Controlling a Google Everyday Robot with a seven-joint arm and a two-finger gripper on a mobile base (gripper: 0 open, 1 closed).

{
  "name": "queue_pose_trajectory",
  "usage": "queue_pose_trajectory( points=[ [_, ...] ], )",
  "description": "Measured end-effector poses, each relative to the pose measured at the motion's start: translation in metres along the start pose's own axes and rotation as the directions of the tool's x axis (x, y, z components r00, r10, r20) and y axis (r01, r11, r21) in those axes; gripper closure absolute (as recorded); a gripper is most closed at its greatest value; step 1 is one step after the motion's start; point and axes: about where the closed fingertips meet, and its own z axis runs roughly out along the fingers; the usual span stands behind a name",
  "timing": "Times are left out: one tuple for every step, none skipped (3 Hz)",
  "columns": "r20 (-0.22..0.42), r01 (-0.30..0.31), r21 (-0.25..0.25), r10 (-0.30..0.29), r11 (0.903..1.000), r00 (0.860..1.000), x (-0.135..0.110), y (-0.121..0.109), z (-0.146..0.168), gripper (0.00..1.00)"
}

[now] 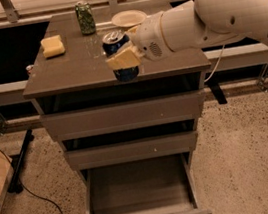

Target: Place pepsi can into bottom drawer

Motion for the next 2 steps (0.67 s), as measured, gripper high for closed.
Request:
queue_pose_trajectory(
  points=[
    [-0.024, -0.035, 0.0, 0.035, 0.9994, 0.999, 0.011, 0.053, -0.017, 1.0],
    [-0.03, -0.068, -0.02, 0.067, 0.9975, 0.997, 0.031, 0.097, -0.011, 1.0]
  ],
)
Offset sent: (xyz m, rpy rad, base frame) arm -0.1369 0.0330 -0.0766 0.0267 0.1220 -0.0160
